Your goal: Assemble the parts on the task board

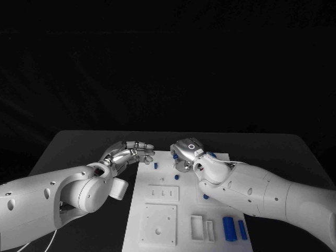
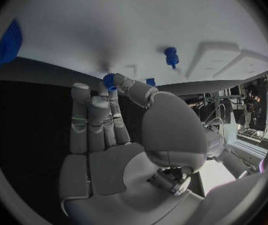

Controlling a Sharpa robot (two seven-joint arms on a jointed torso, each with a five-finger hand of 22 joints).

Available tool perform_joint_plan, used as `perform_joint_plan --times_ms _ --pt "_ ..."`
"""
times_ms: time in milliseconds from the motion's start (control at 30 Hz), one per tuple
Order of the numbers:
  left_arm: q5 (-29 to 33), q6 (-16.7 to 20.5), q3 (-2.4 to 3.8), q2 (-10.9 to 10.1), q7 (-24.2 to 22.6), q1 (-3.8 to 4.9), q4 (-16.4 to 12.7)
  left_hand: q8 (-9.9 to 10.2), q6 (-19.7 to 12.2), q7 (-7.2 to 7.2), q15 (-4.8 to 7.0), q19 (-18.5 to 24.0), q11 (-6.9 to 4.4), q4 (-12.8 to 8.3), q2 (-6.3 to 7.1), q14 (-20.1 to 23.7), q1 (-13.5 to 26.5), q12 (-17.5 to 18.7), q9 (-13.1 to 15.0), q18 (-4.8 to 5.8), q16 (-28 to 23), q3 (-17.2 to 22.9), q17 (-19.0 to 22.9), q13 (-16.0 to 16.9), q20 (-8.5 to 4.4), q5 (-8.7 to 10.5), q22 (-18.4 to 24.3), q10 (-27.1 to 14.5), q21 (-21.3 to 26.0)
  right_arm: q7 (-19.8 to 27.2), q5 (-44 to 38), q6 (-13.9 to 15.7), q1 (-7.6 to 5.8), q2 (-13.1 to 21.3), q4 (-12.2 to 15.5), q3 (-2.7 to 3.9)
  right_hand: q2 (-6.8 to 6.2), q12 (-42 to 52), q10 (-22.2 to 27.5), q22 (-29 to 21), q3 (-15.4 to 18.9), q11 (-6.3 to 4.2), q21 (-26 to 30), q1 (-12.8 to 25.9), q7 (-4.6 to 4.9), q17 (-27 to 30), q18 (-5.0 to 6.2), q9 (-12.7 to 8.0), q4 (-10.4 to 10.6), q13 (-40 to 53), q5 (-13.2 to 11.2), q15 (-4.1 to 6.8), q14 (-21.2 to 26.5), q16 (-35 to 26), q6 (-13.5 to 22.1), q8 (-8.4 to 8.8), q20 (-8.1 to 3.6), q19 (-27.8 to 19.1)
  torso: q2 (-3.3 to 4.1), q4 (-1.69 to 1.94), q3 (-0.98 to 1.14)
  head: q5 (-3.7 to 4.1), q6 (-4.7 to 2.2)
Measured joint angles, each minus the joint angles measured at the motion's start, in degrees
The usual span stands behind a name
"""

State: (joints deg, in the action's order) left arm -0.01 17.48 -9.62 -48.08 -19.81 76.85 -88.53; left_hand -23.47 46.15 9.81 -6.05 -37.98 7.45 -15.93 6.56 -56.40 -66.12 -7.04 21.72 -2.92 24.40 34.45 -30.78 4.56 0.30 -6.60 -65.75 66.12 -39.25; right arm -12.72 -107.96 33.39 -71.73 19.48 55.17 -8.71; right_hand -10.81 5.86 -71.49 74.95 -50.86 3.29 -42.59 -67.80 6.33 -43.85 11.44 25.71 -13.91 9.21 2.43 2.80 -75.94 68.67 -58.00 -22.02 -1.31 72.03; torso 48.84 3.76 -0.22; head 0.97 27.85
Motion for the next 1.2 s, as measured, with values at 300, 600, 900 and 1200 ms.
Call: perform_joint_plan --times_ms 300,600,900,1200 --pt "-0.02 0.01 0.0 0.11 0.0 0.01 0.04 0.0 0.0 0.0 0.0 0.0 0.0 0.0 0.0 0.0 0.0 0.0 0.05 0.27 0.0 0.0 0.0 0.0 0.0 0.0 0.0 0.0 -0.23 -0.13 -0.11 0.05 -0.01 -0.21 -0.28 0.03 -0.66 0.0 0.0 -0.01 -0.23 0.0 0.0 0.2 0.0 -0.01 0.01 0.07 0.23 0.0 -0.01 0.09 -0.09 0.0 0.0 -0.01 0.01 0.0 0.12 0.02 0.0 -0.14 -0.02" --pt "-0.03 0.01 0.0 0.12 0.02 0.01 0.12 0.0 0.0 0.0 0.0 0.2 0.0 0.0 0.0 0.0 0.0 0.0 0.05 0.28 0.0 0.0 0.01 0.0 0.2 0.0 -0.01 0.0 -0.23 -0.13 -0.12 0.02 0.02 -0.44 -0.74 0.01 -0.83 0.0 -0.01 -0.01 -0.24 -0.01 0.0 0.38 0.0 0.13 0.01 0.07 0.24 0.1 0.04 0.1 -0.1 0.0 0.01 -0.02 0.03 0.0 0.16 0.02 -0.02 -0.14 -0.07" --pt "-0.05 0.0 0.01 0.19 0.1 0.02 0.3 0.0 0.0 0.0 0.0 0.2 0.0 0.0 0.0 0.0 0.0 0.0 0.05 0.29 0.0 0.0 -0.04 -0.02 0.2 0.0 0.04 0.0 -0.23 -0.02 0.0 -0.07 0.01 -0.73 -1.25 0.05 -1.05 0.0 -0.2 -0.02 -0.39 -0.2 0.0 0.6 0.01 0.19 0.02 0.06 0.4 0.12 0.24 0.14 -0.14 0.0 0.01 -0.01 0.13 -0.05 0.2 0.03 -0.04 -0.26 -0.14" --pt "-0.07 -0.02 -0.1 0.78 0.3 0.02 1.07 0.0 -0.2 0.2 0.0 0.2 0.0 0.0 0.02 0.0 0.03 0.0 0.1 0.29 0.0 0.0 -0.04 -0.05 0.21 0.0 0.04 0.0 -0.23 0.38 0.82 -0.37 -0.05 -0.98 -1.69 0.07 -1.28 -0.34 -0.22 -0.02 -0.38 -0.22 0.0 0.37 0.22 0.35 0.03 0.05 0.4 0.12 0.24 -0.1 0.12 0.0 0.24 0.06 0.0 -0.2 0.22 0.03 -0.07 -0.42 -0.05"
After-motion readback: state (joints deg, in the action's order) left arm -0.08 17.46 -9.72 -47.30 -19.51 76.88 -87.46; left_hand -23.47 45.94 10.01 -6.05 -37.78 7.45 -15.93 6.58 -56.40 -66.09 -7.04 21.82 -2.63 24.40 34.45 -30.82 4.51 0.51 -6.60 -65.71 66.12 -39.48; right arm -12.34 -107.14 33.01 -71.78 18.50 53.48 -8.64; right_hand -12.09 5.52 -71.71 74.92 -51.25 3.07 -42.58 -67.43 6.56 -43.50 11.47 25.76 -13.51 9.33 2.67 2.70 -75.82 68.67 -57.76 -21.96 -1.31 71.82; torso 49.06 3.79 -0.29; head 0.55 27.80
